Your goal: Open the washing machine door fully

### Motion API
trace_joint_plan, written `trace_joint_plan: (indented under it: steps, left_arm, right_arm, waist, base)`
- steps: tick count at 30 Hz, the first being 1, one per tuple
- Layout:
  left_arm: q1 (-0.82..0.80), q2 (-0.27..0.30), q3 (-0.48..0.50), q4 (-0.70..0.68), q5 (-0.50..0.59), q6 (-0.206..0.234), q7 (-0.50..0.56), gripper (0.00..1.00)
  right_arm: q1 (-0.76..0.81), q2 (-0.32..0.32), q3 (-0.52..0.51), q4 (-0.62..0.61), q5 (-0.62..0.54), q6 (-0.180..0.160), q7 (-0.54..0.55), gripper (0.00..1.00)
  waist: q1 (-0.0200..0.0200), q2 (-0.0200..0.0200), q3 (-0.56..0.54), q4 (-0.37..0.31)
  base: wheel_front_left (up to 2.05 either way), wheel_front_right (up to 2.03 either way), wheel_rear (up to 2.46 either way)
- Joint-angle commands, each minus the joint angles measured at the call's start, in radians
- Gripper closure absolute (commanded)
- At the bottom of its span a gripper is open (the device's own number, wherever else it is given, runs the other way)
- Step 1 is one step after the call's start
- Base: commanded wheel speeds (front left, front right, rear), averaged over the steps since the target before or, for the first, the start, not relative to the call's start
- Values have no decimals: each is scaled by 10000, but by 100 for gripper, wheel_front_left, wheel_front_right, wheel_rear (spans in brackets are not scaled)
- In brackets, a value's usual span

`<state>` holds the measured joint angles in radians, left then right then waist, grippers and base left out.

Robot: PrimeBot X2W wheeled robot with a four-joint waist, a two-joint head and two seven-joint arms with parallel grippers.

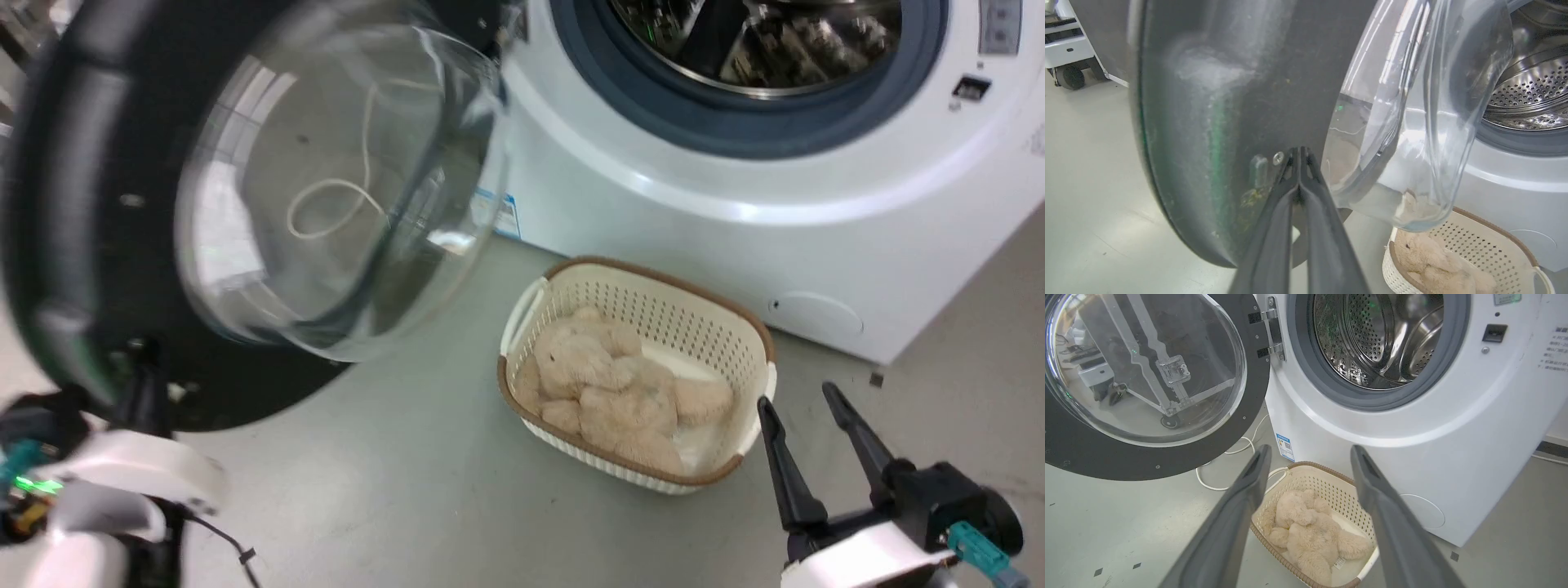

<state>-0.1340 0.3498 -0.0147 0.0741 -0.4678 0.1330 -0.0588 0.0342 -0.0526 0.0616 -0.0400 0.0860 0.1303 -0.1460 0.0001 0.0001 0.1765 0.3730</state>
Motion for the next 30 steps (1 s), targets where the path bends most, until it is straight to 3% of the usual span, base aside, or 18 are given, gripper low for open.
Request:
trace_joint_plan:
  steps: [1,10,16,24,30]
  left_arm:
    - [-254,198,165,212,-113,-128,30,100]
    - [-1741,1566,1229,2123,-783,-713,142,100]
    - [-2462,2080,1473,3385,-870,-965,-170,100]
    - [-2859,2086,1337,4277,-758,-1283,-1100,100]
    - [-2580,1629,1074,3579,-622,-1373,-1631,100]
  right_arm:
    - [-213,24,23,-96,-106,4,53,0]
    - [-686,24,-134,-350,-431,4,174,0]
    - [-759,24,-216,-376,-441,4,176,0]
    - [-712,24,-205,-241,-387,4,111,0]
    - [-582,24,-374,-36,-222,4,-180,0]
  waist:
    - [-1,-1,371,-261]
    - [-1,-1,1208,-700]
    - [-1,-1,1318,-855]
    - [-1,-1,1116,-915]
    - [-1,-1,479,-991]
  base:
    - [0,0,0]
    - [0,0,0]
    - [0,0,0]
    - [0,0,0]
    - [0,0,0]
